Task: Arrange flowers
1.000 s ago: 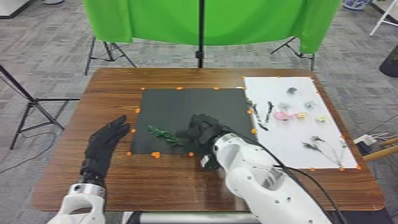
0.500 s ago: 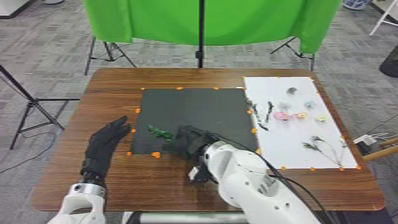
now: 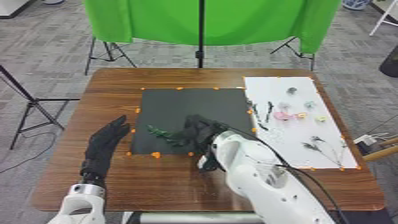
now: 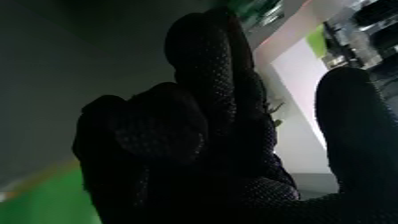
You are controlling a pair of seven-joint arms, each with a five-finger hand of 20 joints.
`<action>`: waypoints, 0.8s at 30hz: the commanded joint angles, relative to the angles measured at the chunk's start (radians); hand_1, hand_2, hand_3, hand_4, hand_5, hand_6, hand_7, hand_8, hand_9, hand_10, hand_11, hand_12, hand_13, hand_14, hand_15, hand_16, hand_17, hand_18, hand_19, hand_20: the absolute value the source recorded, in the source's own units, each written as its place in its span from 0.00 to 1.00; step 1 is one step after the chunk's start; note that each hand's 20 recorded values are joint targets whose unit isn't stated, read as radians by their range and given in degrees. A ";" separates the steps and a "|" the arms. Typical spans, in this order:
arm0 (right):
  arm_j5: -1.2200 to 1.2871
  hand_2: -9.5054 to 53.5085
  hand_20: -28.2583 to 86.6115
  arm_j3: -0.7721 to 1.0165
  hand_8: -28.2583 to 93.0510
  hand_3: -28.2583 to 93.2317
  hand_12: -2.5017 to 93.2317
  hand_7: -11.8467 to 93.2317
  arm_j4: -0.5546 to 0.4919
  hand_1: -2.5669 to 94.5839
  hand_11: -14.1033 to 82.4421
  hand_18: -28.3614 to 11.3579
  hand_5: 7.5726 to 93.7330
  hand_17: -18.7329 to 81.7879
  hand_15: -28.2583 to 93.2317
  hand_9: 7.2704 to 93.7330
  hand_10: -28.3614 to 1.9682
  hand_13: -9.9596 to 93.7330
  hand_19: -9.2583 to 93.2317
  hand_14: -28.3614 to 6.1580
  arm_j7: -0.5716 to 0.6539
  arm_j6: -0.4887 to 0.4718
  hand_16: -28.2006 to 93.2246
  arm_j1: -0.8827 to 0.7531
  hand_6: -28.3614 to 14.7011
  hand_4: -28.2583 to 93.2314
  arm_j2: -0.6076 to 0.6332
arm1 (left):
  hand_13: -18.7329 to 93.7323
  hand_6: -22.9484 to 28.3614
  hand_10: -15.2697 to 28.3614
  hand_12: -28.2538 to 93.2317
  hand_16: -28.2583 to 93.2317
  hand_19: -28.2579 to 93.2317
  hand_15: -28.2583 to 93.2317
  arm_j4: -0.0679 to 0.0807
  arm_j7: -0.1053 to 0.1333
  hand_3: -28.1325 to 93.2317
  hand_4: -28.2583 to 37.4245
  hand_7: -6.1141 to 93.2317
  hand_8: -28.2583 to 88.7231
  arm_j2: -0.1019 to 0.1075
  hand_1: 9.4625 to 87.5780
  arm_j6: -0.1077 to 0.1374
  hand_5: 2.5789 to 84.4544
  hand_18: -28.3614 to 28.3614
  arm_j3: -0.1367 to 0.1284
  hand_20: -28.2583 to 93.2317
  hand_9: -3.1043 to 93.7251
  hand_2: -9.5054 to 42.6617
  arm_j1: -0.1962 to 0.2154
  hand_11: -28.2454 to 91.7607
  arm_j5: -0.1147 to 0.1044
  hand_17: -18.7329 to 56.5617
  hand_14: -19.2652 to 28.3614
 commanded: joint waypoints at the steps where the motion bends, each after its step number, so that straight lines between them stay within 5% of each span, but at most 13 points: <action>1: 0.021 0.29 0.66 0.007 0.18 0.74 0.34 0.27 0.039 0.23 0.56 0.48 0.84 0.89 0.72 0.90 0.37 0.97 1.00 0.64 0.013 -0.016 0.50 -0.001 0.54 0.16 -0.020 | 0.45 0.49 0.62 0.34 0.25 0.24 0.30 0.001 -0.016 0.78 0.00 0.13 0.19 -0.006 0.11 -0.012 0.49 0.68 -0.002 0.37 0.47 0.19 0.011 0.35 0.002 0.30 0.67; 24: 0.145 0.28 0.66 -0.023 0.18 0.78 0.34 0.27 0.048 0.20 0.55 0.47 0.84 0.88 0.71 0.91 0.39 0.97 1.00 0.64 0.022 -0.026 0.50 -0.012 0.56 0.14 -0.075 | 0.45 0.45 0.56 0.34 0.25 0.24 0.31 0.006 -0.014 0.78 0.00 0.15 0.18 -0.014 0.11 -0.016 0.48 0.68 0.003 0.37 0.47 0.17 0.007 0.35 0.003 0.30 0.64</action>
